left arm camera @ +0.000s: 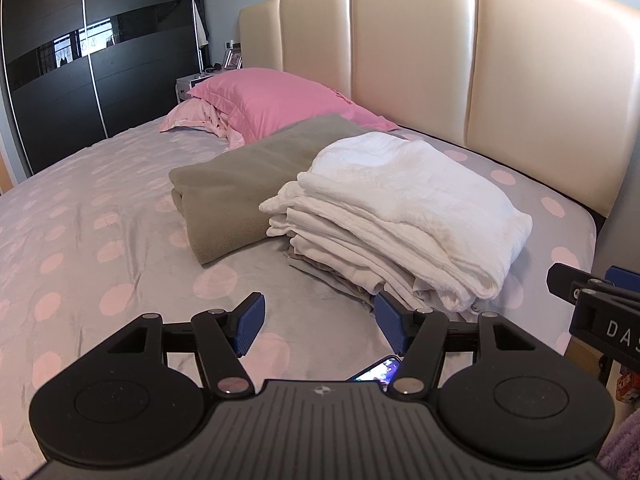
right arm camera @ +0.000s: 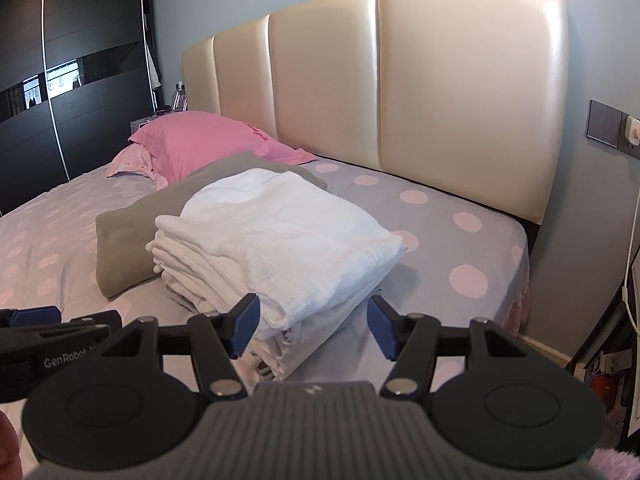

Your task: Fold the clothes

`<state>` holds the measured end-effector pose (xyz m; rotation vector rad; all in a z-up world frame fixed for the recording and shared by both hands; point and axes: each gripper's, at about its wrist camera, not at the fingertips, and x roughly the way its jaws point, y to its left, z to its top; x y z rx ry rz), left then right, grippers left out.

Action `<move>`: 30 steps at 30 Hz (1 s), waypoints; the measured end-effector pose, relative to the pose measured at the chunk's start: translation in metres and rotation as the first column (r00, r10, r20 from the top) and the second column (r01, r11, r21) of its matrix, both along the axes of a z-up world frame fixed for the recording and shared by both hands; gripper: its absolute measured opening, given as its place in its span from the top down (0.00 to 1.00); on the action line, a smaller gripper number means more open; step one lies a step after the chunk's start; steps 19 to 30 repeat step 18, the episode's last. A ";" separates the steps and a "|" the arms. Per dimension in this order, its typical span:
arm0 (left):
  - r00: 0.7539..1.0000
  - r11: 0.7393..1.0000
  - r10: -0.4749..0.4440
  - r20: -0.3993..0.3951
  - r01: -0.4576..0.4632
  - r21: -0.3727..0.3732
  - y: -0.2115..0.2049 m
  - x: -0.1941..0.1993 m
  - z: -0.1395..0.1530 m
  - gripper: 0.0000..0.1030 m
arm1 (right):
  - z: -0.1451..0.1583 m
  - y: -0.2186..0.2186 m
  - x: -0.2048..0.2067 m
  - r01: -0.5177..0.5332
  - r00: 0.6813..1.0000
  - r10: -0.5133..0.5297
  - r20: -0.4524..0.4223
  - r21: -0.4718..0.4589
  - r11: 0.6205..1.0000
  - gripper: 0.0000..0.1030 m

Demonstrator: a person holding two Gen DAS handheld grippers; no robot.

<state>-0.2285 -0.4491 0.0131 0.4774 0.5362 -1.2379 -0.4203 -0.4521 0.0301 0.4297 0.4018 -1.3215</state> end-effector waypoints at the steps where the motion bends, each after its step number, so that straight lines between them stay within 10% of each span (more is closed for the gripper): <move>1: 1.000 1.000 0.001 -0.002 -0.001 -0.001 0.000 0.001 0.000 0.42 | 0.000 0.000 0.000 -0.001 1.000 0.001 0.001 -0.001 1.000 0.39; 30: 1.000 1.000 0.004 0.009 -0.004 -0.017 0.006 0.004 0.001 0.42 | 0.001 0.003 0.003 -0.016 1.000 0.016 0.007 -0.009 1.000 0.38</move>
